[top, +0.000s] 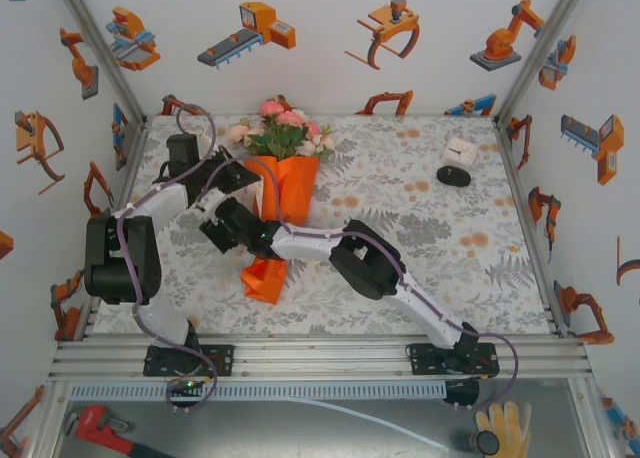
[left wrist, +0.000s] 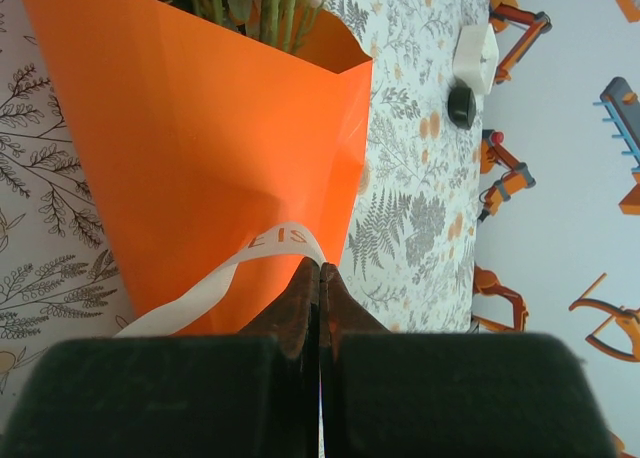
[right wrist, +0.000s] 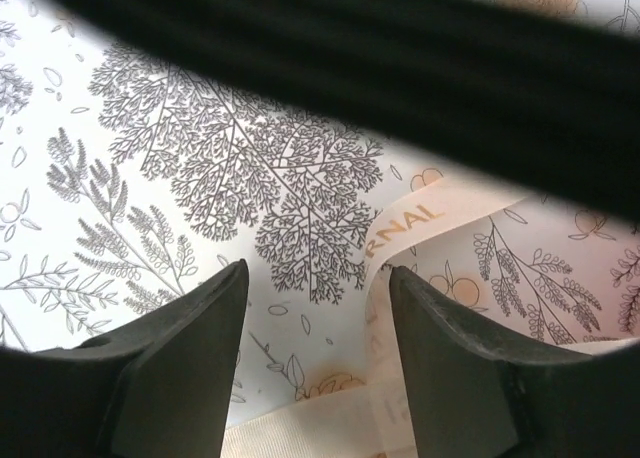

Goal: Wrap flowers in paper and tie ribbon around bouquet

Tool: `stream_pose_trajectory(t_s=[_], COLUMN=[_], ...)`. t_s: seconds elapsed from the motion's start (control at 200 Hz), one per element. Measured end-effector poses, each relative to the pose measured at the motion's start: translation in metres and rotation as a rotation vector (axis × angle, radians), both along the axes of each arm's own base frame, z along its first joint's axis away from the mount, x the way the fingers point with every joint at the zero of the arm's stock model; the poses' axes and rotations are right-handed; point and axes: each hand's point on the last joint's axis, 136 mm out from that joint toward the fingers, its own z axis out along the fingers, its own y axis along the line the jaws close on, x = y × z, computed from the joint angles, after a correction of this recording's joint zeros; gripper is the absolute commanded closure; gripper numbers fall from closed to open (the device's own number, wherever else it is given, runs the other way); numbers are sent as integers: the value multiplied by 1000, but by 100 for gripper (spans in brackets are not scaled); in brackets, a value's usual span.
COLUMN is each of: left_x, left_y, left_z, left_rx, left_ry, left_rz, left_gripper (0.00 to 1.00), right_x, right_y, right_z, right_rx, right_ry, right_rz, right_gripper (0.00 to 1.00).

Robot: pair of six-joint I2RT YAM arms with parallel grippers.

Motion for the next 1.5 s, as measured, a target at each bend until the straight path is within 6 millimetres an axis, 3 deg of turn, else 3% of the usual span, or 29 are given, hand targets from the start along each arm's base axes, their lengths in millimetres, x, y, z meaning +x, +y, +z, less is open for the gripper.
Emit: stream_pose_trajectory(t_s=[0.09,0.245,0.375,0.531,0.646,0.786,0.866,0.931,1.086,1.207,1.352,1.502], left_x=[-1,-2,-3,-7,-11,-16,-20,-23,-28,-30,-32,-33], left_y=[-4,-6,-6,-6,-5,-4,-3,-3,-3,-4,-5,-6], left_z=[1,3,3,6,12,6,1,0,5,10,13,14], left_rx=[0,0,1,6,17,30,41,46,46,47,48,45], left_ry=[-3,-12,-9,-8,-26,-10,-3,-4,-34,-57,-72,-74], left_rz=[-9,-16,-17,-22,-25,-31,-41,-52,-84,-104,-117,-124], left_gripper=[100,100,100,100,100,100,100,100,100,100,100,100], right_x=[4,5,-2,-32,-54,-84,-114,-144,-225,-266,-277,-254], right_y=[-1,-1,-2,-13,-18,-13,-9,-3,7,2,-11,-20], right_z=[-3,-1,1,19,59,140,174,187,172,150,121,87], right_rx=[2,11,32,71,150,297,355,374,326,254,170,63], right_ry=[6,7,21,91,99,44,21,21,88,167,230,226], right_rz=[-17,-26,10,145,243,375,464,546,746,851,871,746], right_gripper=[64,100,100,100,100,100,100,100,100,100,100,100])
